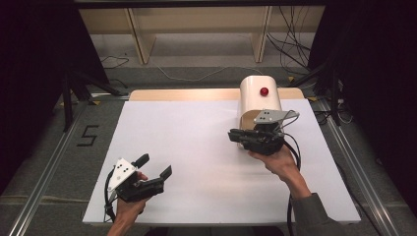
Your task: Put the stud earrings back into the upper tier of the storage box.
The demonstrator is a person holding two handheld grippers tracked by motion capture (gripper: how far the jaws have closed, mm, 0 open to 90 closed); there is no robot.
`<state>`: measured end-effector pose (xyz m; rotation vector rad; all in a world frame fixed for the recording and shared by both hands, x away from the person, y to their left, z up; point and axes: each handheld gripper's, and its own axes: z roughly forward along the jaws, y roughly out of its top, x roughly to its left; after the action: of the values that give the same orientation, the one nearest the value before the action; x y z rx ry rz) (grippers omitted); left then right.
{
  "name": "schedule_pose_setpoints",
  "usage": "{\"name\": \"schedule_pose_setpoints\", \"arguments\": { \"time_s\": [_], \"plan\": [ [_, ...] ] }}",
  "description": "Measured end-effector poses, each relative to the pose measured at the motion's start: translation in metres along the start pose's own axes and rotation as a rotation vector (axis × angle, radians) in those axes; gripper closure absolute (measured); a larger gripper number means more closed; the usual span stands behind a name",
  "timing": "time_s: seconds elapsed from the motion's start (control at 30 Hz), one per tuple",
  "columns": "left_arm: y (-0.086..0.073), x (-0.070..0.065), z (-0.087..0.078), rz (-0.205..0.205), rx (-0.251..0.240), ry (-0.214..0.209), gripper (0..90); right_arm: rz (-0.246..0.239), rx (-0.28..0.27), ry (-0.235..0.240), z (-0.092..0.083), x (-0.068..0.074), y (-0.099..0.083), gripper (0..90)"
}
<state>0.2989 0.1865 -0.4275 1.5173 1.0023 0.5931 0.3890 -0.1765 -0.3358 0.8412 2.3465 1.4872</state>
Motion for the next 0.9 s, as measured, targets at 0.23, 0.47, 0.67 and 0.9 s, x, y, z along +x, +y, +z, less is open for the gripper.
{"name": "schedule_pose_setpoints", "arguments": {
  "time_s": [0.23, 0.47, 0.67, 0.9],
  "plan": [
    [0.0, 0.0, 0.0, 0.003, -0.001, -0.001, 10.1, 0.019, -0.011, -0.026, -0.01, -0.008, 0.001, 81.4],
    [0.0, -0.001, 0.0, 0.004, -0.001, -0.001, 10.1, 0.043, -0.029, -0.066, -0.021, -0.018, 0.002, 81.3],
    [0.001, 0.0, -0.001, 0.006, -0.001, 0.0, 10.2, 0.057, -0.021, -0.099, -0.027, -0.025, 0.0, 81.3],
    [0.001, 0.0, -0.001, 0.007, -0.002, 0.001, 10.2, 0.079, 0.004, -0.148, -0.031, -0.036, -0.005, 81.2]
  ]
}}
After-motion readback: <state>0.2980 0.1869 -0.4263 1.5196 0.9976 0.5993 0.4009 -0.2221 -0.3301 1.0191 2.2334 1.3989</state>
